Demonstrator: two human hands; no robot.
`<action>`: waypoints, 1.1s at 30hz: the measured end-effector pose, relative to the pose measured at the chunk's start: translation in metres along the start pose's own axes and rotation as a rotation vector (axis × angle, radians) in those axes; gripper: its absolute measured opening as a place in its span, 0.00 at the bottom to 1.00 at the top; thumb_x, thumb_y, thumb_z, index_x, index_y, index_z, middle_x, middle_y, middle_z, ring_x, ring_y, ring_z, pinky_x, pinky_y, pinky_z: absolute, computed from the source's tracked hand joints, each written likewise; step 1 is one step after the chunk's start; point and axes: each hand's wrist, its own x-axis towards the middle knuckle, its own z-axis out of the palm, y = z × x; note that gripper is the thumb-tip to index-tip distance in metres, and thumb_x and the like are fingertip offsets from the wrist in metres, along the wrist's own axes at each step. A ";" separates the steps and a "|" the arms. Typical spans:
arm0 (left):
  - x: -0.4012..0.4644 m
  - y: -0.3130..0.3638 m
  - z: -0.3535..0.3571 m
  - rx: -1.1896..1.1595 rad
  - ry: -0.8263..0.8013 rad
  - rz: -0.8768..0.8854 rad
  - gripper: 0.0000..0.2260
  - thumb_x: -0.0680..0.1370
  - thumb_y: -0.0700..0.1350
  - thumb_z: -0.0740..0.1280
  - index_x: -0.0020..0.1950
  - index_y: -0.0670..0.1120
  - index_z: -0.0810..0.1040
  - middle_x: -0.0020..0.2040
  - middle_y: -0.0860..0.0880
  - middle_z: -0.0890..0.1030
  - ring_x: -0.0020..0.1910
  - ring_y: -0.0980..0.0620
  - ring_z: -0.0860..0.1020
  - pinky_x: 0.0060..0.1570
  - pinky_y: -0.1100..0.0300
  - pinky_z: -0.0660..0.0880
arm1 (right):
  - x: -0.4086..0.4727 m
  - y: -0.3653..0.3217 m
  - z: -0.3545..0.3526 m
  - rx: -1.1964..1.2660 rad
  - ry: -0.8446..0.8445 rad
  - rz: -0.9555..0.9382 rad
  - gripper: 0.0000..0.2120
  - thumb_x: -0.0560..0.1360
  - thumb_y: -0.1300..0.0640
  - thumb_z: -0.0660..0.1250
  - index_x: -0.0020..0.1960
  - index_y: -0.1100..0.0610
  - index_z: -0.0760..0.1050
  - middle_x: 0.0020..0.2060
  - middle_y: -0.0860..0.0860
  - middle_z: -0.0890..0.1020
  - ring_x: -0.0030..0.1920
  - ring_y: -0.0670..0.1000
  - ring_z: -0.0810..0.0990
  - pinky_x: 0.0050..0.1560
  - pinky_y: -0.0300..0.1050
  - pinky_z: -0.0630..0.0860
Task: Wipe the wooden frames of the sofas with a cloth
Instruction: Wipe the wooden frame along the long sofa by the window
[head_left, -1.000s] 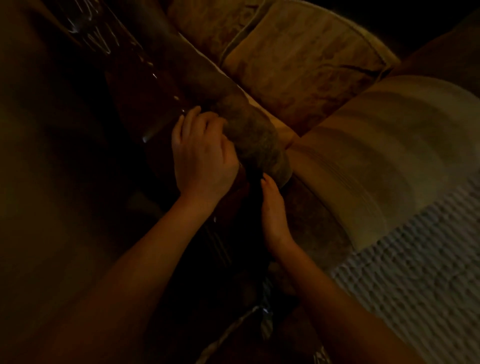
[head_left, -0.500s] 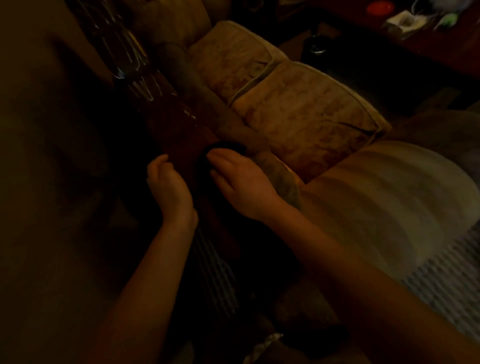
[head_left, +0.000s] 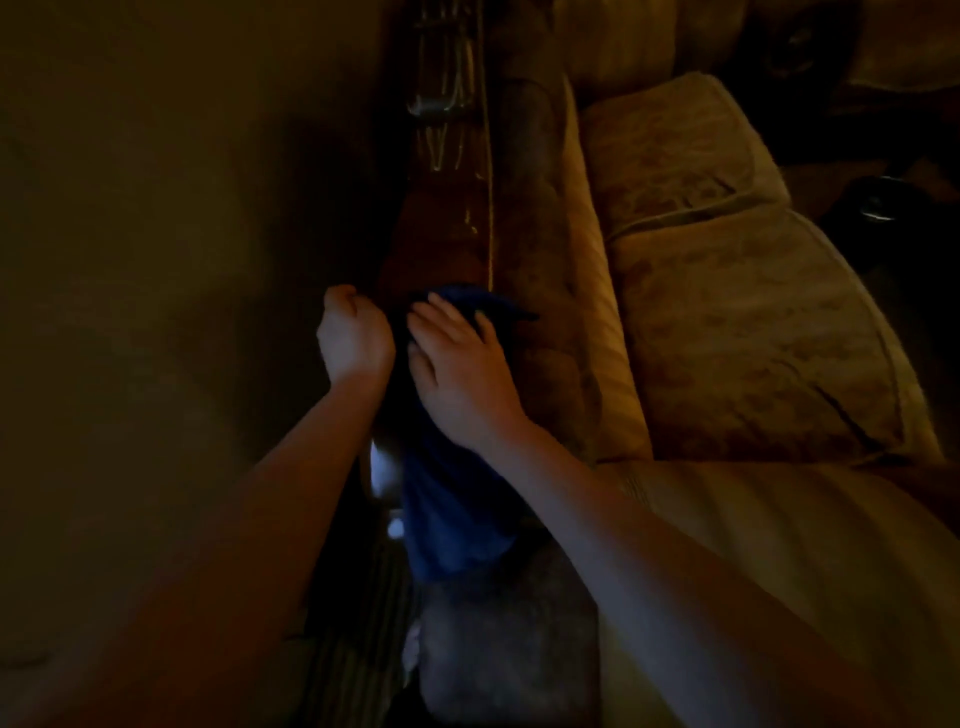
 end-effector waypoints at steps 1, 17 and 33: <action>0.000 0.003 0.001 0.056 0.013 -0.001 0.15 0.82 0.42 0.50 0.66 0.41 0.69 0.47 0.51 0.74 0.35 0.61 0.67 0.31 0.70 0.64 | 0.006 0.001 -0.002 -0.013 -0.019 0.000 0.20 0.79 0.54 0.53 0.67 0.59 0.72 0.68 0.52 0.72 0.73 0.49 0.62 0.72 0.53 0.51; 0.004 -0.004 -0.001 0.016 -0.074 -0.097 0.15 0.81 0.44 0.53 0.36 0.47 0.70 0.33 0.49 0.70 0.30 0.54 0.67 0.31 0.59 0.64 | 0.056 0.022 -0.011 -0.131 -0.266 -0.073 0.20 0.82 0.53 0.49 0.73 0.54 0.63 0.73 0.49 0.63 0.75 0.46 0.55 0.74 0.51 0.47; 0.188 0.093 0.105 0.019 -0.077 -0.303 0.16 0.81 0.40 0.53 0.66 0.35 0.70 0.65 0.36 0.73 0.63 0.39 0.73 0.59 0.51 0.71 | 0.237 0.135 -0.013 -0.309 -0.548 -0.314 0.22 0.82 0.49 0.47 0.74 0.54 0.60 0.74 0.48 0.62 0.75 0.46 0.53 0.74 0.53 0.42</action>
